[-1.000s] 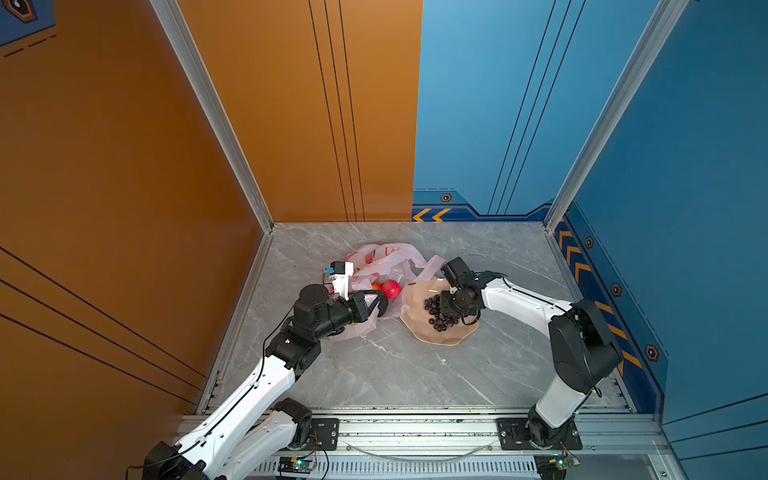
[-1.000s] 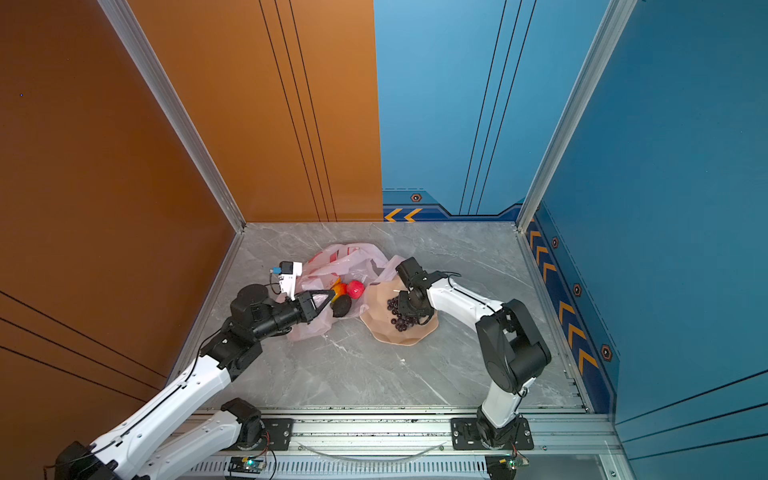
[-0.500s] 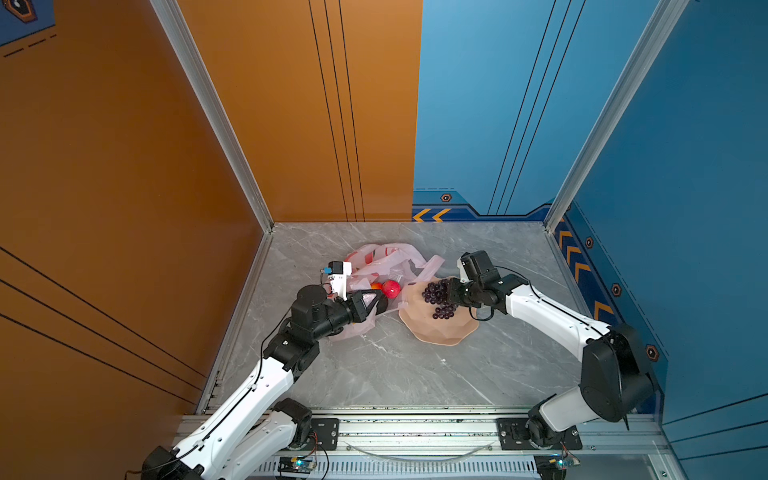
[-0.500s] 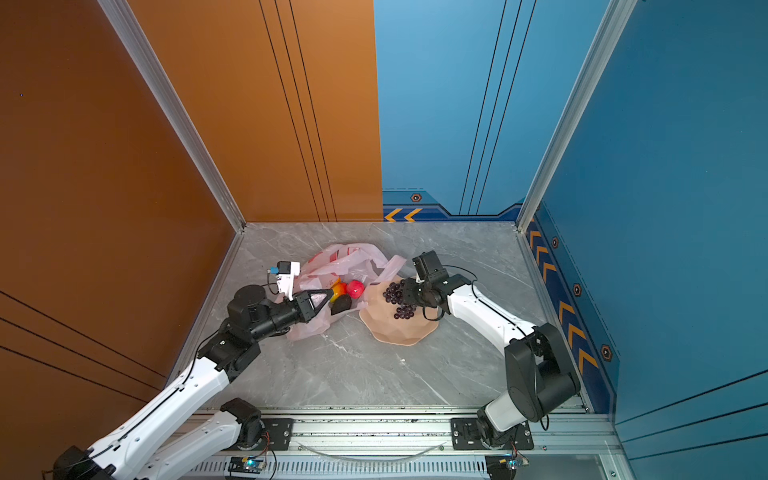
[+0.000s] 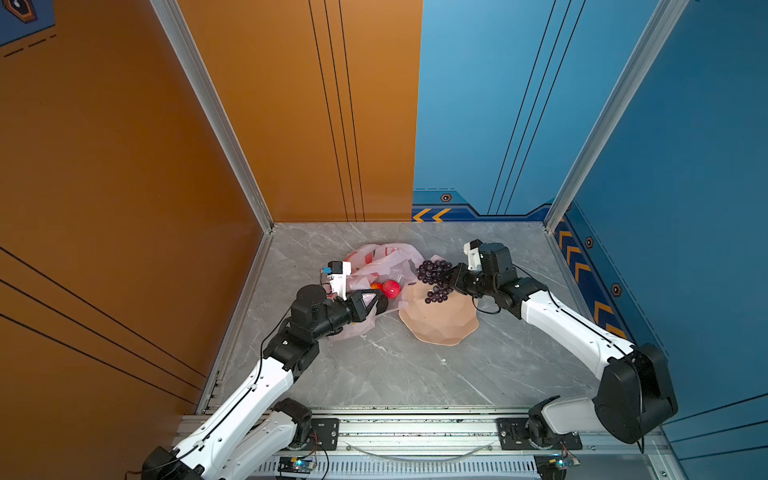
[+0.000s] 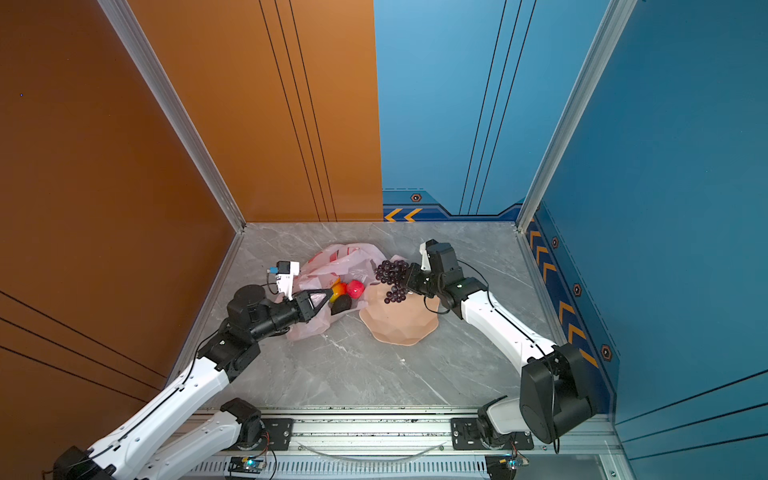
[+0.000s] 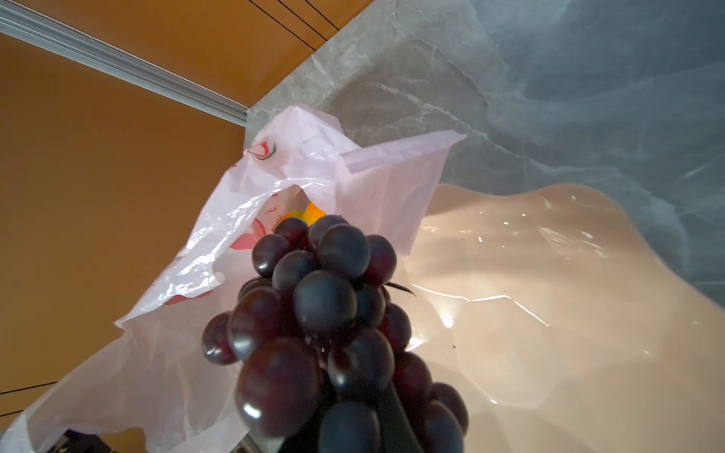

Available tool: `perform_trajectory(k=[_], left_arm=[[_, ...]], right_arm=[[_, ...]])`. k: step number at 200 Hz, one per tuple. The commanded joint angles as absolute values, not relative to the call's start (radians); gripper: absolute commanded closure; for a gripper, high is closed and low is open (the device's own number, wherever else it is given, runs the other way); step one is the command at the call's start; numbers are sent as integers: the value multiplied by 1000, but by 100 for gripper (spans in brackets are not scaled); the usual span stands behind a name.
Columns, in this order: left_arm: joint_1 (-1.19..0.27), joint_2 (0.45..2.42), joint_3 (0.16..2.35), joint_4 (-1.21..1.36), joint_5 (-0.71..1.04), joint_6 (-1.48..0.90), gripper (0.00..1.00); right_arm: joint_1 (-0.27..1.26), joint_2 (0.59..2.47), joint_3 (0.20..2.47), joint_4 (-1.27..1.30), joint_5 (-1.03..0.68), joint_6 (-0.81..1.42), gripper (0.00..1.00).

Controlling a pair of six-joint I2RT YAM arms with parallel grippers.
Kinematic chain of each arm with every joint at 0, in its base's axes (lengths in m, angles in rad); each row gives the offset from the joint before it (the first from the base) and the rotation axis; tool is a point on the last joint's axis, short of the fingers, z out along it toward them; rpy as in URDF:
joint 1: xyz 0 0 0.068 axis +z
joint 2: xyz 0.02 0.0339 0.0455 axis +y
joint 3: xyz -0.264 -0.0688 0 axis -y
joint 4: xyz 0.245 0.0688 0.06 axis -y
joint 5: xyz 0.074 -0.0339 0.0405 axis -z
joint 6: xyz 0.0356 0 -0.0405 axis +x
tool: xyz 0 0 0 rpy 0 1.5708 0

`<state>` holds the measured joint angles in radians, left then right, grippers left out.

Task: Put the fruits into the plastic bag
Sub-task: 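Lift the grapes with the right gripper and carry toward the bag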

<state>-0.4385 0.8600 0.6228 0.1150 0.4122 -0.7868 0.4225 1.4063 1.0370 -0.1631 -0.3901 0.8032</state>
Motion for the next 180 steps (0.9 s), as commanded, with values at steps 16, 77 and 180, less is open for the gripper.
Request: perform_trajectory(k=[16, 77, 180], left_arm=[[-431, 851, 620, 117, 421, -789, 100], [-431, 847, 624, 121, 418, -792, 100], [-406, 833, 637, 92, 314, -823, 100]], right_arm=[[446, 1417, 1131, -64, -436, 877, 86], [535, 1544, 1238, 15, -439, 931, 86], [617, 1638, 1196, 149, -456, 980, 87]])
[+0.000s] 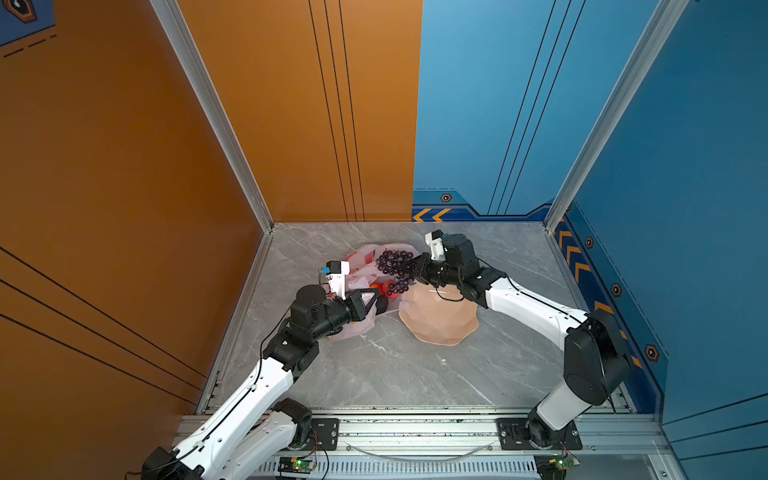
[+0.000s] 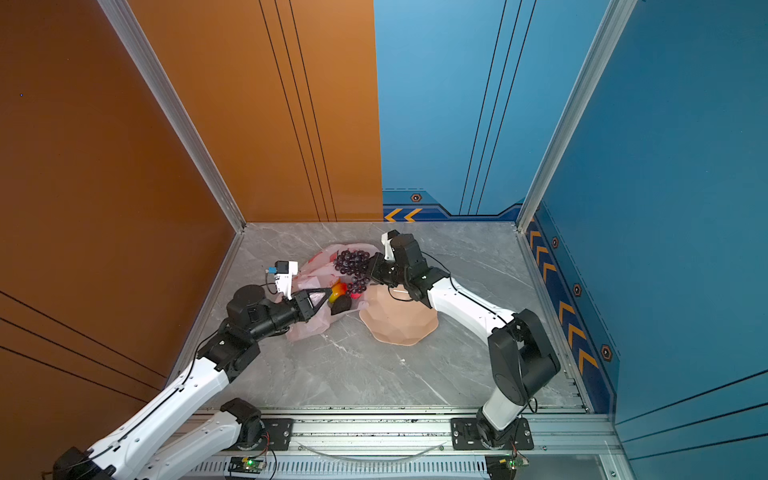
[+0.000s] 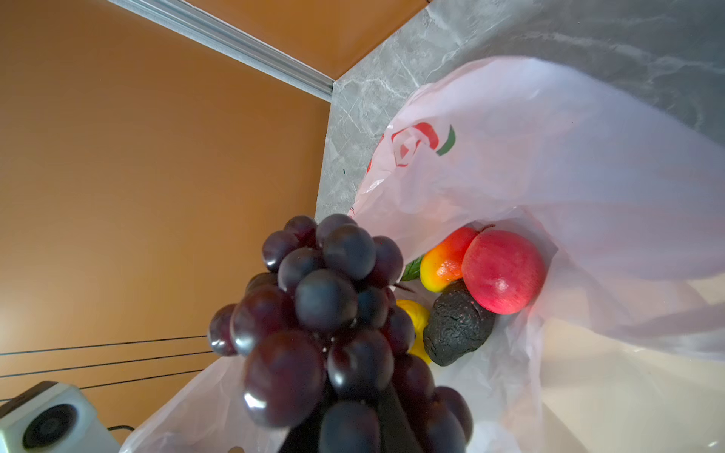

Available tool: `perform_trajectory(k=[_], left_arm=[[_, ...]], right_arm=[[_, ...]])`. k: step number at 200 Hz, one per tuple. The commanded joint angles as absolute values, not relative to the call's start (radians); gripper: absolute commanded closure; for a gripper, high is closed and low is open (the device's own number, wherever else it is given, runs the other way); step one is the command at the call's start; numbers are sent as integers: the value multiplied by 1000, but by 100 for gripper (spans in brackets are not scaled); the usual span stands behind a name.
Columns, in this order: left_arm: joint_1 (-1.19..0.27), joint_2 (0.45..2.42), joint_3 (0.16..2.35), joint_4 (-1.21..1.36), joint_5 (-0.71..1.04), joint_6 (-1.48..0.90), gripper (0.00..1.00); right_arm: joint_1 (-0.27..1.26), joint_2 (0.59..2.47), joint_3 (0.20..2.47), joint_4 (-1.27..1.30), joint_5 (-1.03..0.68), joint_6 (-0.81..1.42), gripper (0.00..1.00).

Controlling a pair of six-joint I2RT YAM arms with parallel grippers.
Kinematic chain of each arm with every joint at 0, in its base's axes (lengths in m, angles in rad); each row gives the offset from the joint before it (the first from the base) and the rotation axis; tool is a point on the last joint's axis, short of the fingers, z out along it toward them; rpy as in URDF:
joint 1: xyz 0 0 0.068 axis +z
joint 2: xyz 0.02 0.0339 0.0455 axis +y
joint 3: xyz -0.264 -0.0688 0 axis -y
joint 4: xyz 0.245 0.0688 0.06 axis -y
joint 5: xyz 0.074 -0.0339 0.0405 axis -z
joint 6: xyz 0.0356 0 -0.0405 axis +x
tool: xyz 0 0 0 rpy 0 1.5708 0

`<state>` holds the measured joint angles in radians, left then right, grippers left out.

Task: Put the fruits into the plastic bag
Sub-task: 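Lift the grapes with the right gripper and carry toward the bag, then lower the grapes into the bag mouth held by the left gripper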

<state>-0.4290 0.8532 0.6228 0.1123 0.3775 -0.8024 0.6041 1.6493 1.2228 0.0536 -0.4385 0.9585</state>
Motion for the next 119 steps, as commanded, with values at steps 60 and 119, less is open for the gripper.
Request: perform_trajectory(k=[60, 119], left_arm=[[-329, 845, 621, 107, 257, -935, 100], [-312, 869, 645, 98, 253, -951, 100]], right_arm=[[642, 1629, 1104, 215, -472, 977, 87], [658, 1643, 1067, 286, -503, 979, 87]])
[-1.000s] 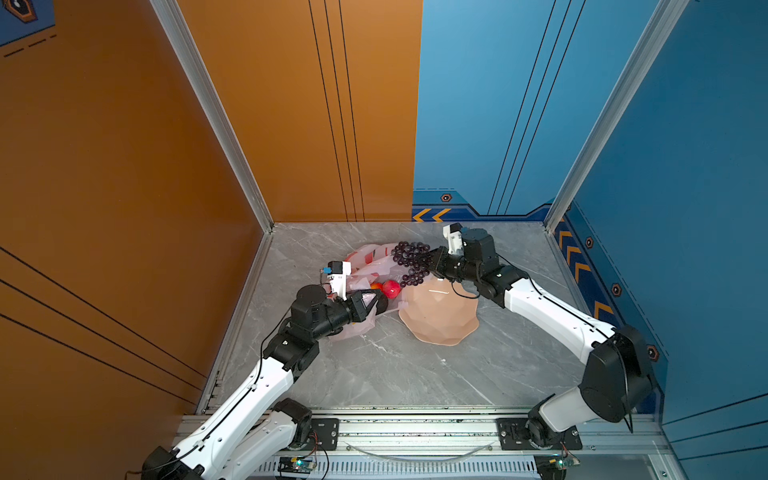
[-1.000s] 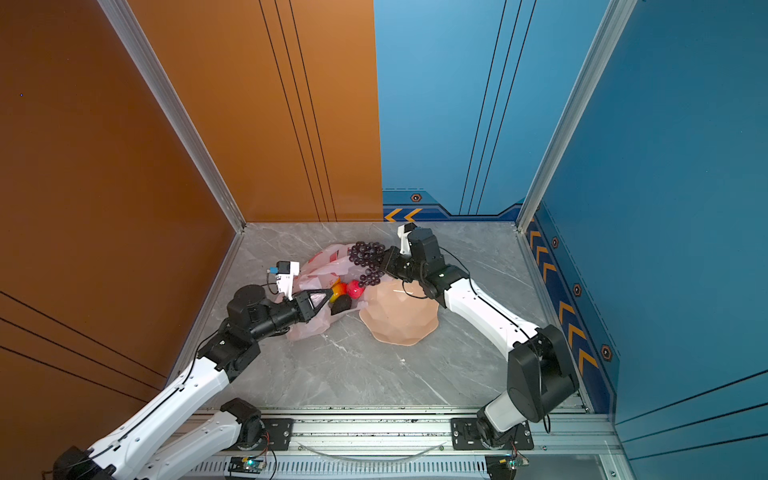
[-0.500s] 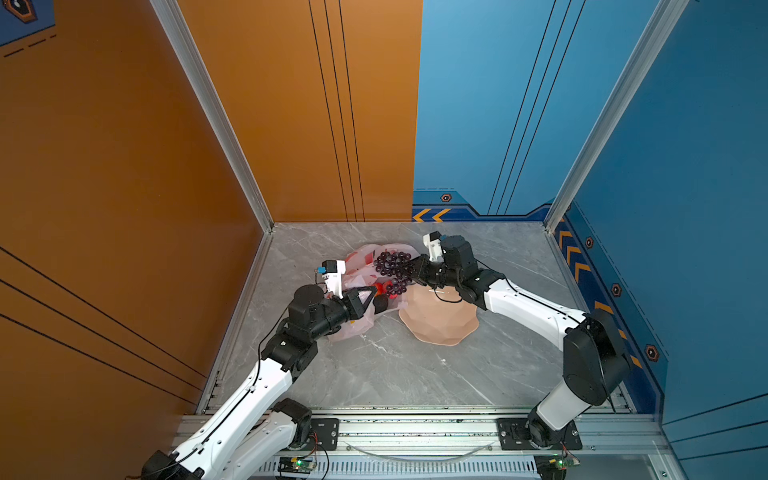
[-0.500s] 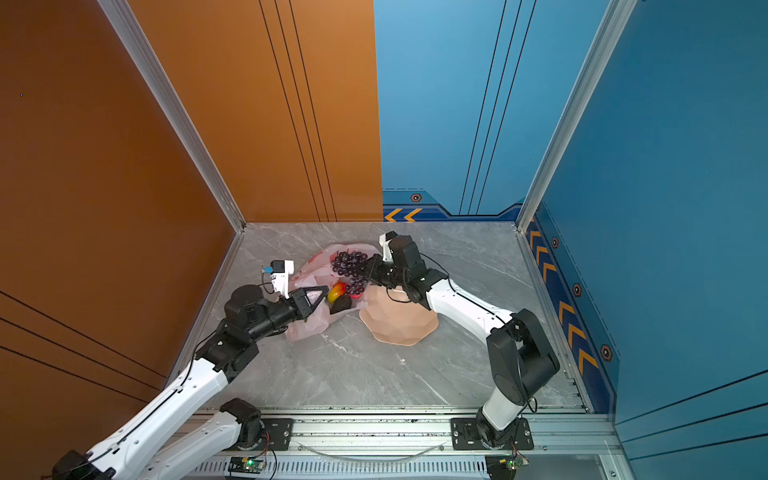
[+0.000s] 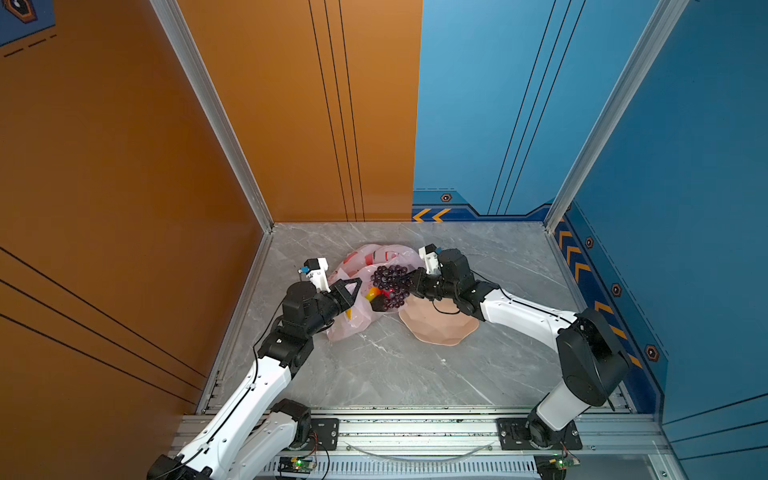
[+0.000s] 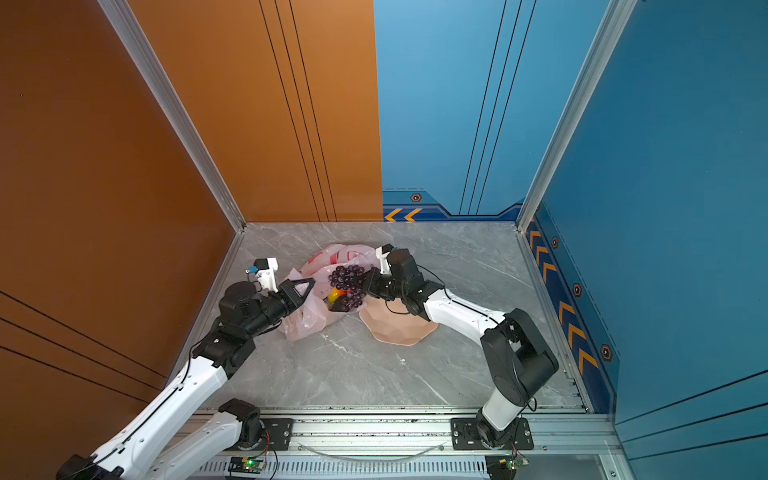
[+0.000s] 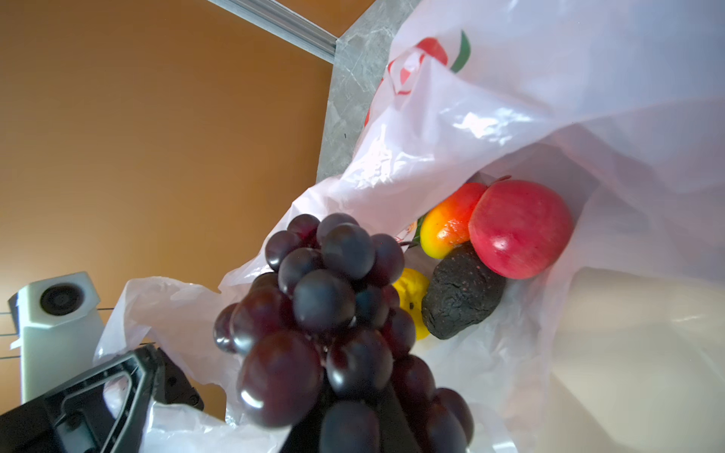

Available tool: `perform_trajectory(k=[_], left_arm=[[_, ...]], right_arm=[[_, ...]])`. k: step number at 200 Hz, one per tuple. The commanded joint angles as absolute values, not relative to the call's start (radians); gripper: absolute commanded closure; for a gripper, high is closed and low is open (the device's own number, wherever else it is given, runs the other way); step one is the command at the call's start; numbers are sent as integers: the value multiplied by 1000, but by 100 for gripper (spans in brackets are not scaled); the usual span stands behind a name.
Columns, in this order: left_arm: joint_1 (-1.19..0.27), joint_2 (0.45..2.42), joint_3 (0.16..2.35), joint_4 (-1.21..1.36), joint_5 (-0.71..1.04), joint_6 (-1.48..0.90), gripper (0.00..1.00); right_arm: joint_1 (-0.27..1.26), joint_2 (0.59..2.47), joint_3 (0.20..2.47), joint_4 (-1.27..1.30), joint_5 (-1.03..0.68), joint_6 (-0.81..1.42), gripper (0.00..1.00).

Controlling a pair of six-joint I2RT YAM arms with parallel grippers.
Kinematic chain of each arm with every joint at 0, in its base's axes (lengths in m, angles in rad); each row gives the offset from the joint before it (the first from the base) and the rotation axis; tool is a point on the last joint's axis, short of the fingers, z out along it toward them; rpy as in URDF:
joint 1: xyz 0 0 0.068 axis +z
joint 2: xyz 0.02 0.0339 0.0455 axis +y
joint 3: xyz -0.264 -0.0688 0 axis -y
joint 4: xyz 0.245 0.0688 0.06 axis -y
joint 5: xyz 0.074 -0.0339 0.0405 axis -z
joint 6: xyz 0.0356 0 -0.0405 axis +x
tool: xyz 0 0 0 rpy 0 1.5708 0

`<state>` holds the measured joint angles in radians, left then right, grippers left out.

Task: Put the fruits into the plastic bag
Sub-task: 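Lower the grapes into the bag mouth held by the left gripper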

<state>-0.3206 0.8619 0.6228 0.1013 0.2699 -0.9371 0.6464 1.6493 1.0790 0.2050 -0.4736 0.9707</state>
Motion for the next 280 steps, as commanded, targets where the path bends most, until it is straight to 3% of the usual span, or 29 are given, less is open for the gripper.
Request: perform_trajectory(k=[1, 68, 138, 200, 245, 258, 280], left_arm=[[-313, 869, 645, 99, 253, -951, 100], [-299, 913, 684, 107, 227, -979, 100], [-393, 1001, 761, 276, 455, -896, 100], [-498, 1023, 781, 282, 611, -815, 100], [-475, 996, 710, 313, 588, -844, 100], [-445, 976, 684, 316, 564, -865, 100], [-379, 927, 635, 304, 537, -902, 100]], right_arm=[[659, 1644, 1069, 286, -503, 978, 87], [736, 1675, 1098, 215, -504, 891, 87], [775, 1812, 1305, -8, -498, 816, 87], [755, 1948, 1488, -58, -468, 928, 87], [753, 2059, 1598, 11, -494, 1023, 87], [760, 2097, 1611, 39, -517, 1051, 82], [769, 2108, 1593, 68, -549, 1071, 61]])
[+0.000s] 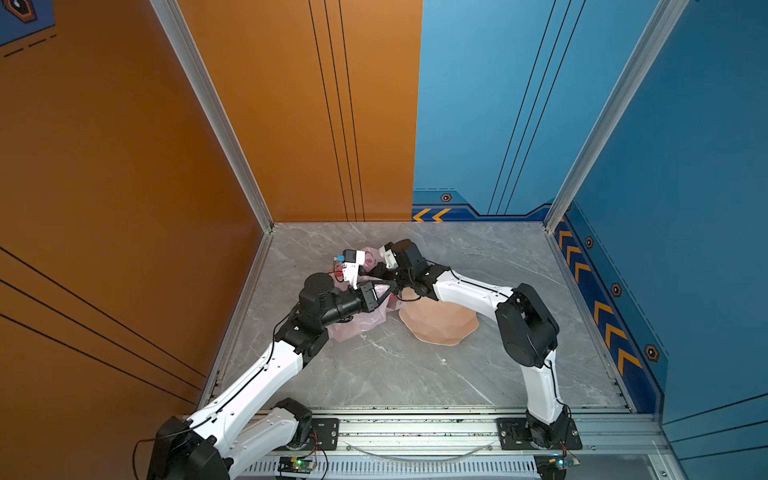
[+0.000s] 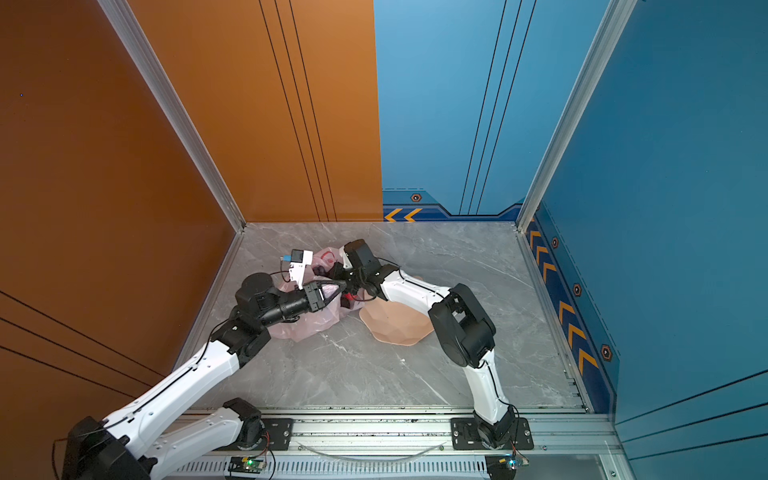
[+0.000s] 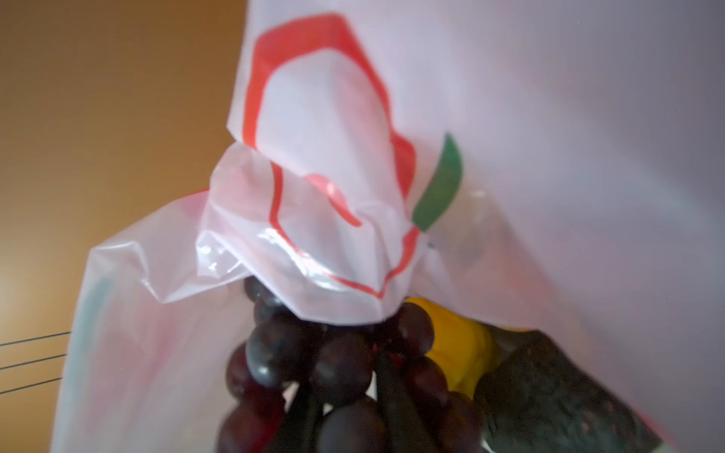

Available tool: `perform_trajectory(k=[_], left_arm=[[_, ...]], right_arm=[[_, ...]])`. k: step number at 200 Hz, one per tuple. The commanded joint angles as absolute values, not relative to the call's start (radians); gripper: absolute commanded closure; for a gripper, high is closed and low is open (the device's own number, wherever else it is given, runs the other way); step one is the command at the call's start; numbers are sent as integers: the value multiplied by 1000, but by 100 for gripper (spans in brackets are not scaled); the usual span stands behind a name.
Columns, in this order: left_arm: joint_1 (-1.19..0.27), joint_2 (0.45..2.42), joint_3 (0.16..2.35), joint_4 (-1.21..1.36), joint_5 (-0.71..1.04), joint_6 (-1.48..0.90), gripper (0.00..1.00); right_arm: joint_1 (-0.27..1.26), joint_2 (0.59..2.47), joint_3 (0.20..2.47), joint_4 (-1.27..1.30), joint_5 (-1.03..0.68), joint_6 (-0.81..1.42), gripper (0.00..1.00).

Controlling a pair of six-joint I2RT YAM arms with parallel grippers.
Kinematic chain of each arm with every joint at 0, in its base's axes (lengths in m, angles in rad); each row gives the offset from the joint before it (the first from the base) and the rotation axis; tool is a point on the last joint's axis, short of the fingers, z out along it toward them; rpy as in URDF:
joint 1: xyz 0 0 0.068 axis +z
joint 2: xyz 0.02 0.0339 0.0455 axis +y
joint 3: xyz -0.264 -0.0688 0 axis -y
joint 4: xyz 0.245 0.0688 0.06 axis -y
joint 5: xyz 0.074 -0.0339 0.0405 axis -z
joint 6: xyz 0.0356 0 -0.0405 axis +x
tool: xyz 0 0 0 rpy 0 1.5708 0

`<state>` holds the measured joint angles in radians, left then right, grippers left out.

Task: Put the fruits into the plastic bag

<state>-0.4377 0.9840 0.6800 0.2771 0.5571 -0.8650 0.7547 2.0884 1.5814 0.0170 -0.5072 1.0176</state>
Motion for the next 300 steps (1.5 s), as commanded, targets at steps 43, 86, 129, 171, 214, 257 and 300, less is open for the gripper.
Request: perform_trajectory(k=[43, 86, 129, 171, 214, 257, 300], left_arm=[[-302, 851, 568, 270, 526, -939, 100], [-242, 775, 530, 192, 481, -951, 100], [-164, 714, 514, 152, 501, -965, 100], [-140, 704, 503, 169, 513, -985, 100], [-136, 702, 499, 193, 528, -1006, 100], [-126, 679, 501, 173, 533, -1001, 100], [-115, 676, 486, 188, 538, -1008, 100]], right_arm=[[761, 2030, 1560, -14, -551, 999, 39], [750, 1955, 1570, -157, -504, 912, 27], [739, 1888, 1630, -387, -397, 789, 18], [726, 1878, 1641, -458, -392, 752, 15], [796, 2063, 1924, -588, -389, 636, 14], [927, 2374, 2484, -1149, 119, 321, 6], [1014, 2345, 2474, -1138, 383, 194, 0]])
